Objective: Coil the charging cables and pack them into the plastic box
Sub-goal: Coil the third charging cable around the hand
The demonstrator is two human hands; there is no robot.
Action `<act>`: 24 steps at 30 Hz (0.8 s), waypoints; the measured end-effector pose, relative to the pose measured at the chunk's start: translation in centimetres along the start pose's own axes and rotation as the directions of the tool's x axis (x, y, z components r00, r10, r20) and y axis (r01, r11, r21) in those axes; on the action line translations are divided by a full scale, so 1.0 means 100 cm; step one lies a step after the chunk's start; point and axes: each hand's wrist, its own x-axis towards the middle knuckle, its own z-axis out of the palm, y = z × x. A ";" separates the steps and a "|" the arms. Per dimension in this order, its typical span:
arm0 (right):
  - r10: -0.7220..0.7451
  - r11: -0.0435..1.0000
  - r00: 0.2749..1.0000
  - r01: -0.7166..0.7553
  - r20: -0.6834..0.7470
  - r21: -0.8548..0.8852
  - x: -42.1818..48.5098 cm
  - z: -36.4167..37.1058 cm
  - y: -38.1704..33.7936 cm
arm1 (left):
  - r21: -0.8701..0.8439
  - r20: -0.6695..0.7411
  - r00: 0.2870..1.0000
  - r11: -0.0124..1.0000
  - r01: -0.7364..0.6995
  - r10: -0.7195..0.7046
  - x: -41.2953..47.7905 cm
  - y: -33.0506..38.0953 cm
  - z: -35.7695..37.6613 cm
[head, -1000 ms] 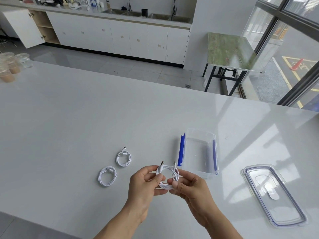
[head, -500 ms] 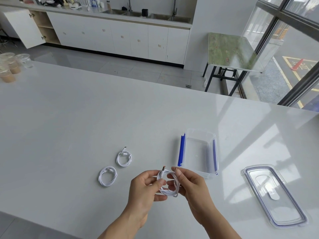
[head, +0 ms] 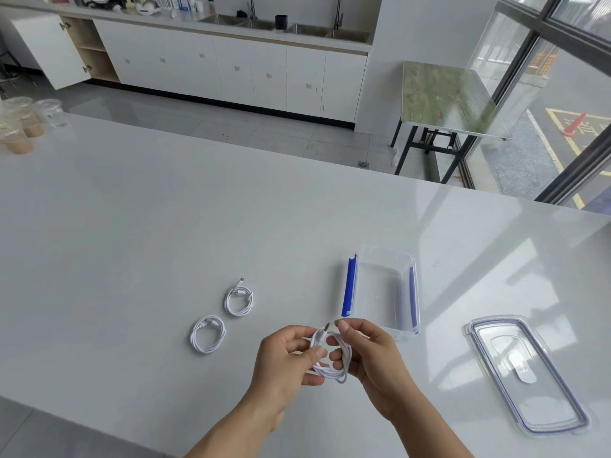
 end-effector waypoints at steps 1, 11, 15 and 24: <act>0.006 1.000 1.000 -0.006 0.016 0.015 -0.001 -0.001 0.000 | -0.021 -0.002 1.000 1.000 0.011 -0.011 0.000 0.000 -0.002; 0.059 0.993 0.997 -0.054 0.044 -0.104 -0.009 -0.004 0.009 | -0.124 -0.029 0.998 0.990 0.060 -0.064 0.006 -0.004 -0.007; 0.015 0.985 0.999 -0.021 -0.037 -0.170 -0.005 -0.004 0.015 | -0.095 -0.050 0.997 0.994 0.058 -0.063 0.007 -0.008 -0.009; 0.026 0.990 0.997 -0.037 -0.079 -0.139 0.006 0.002 0.019 | -0.088 -0.125 0.991 0.996 0.030 -0.041 0.011 -0.009 -0.030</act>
